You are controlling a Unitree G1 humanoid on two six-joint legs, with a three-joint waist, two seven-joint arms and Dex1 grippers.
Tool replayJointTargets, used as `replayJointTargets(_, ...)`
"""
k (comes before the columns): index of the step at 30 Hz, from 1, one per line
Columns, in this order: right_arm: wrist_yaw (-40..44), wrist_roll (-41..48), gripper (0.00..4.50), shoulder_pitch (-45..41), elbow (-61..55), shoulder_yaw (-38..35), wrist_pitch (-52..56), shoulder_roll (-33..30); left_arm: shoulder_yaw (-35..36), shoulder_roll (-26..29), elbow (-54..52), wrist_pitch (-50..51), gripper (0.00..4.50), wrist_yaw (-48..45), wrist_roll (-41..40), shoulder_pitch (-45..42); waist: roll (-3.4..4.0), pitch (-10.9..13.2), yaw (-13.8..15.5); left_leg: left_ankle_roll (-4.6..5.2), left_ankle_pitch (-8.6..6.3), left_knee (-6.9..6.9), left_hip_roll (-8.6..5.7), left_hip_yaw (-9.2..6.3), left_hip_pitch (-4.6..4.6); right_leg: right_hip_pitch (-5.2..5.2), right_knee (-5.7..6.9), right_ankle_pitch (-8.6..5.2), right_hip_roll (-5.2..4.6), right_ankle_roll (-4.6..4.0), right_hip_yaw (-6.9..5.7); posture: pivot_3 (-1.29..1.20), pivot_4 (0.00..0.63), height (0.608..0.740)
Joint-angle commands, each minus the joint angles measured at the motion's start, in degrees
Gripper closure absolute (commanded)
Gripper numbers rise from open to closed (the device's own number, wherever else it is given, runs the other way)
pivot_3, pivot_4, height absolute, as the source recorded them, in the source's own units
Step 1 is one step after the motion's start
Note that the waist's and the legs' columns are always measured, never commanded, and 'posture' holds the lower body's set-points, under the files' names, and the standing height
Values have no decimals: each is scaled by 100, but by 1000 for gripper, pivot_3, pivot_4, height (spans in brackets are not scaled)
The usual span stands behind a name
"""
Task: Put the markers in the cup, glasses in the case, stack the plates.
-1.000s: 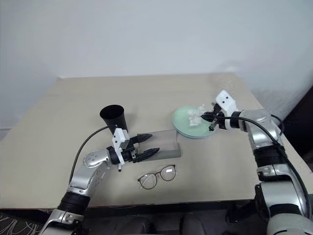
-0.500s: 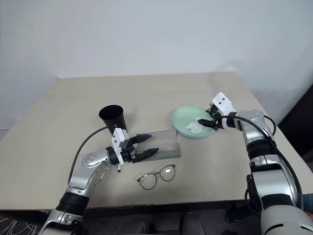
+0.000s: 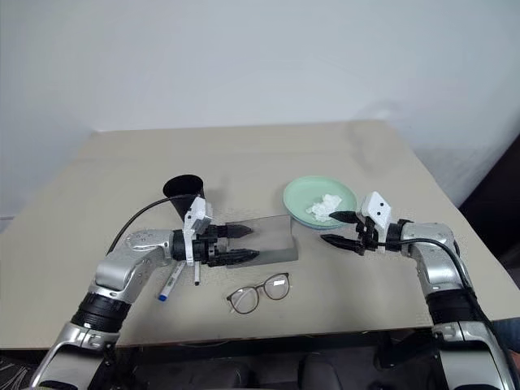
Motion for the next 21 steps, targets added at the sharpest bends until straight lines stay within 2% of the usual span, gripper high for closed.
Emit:
replayJointTargets(1, 70, 217, 1355, 220, -490, -40, -40, 36, -265, 284, -210, 186, 934, -555, 8, -305, -1, 1, 0, 0, 0, 2, 1, 0, 0, 0, 0, 0, 1, 0, 1, 0, 0, 740)
replayJointTargets(11, -299, 120, 1355, 509, -552, -8, -180, 305, -957, 540, -50, 569, 934, -1404, 191, -773, -4, 3, 1, 1, -1, 1, 7, 27, 0, -10, 0, 0, 8, 0, 27, 0, 0, 740)
replayJointTargets(15, -547, 92, 1355, 572, -661, -17, -270, 424, -1335, 594, 122, 462, 934, -1663, 510, -955, -6, 3, 0, 2, -2, 0, 11, 43, 0, -13, -1, -1, 18, 0, 43, 0, 0, 740)
replayJointTargets(21, -762, 66, 1355, 664, -772, 4, -283, 503, -1680, 404, 648, 218, 934, -1784, 900, -1184, -10, 4, -1, 4, -3, 3, 31, 76, 5, -17, -5, 0, 71, 0, 124, 0, 0, 740)
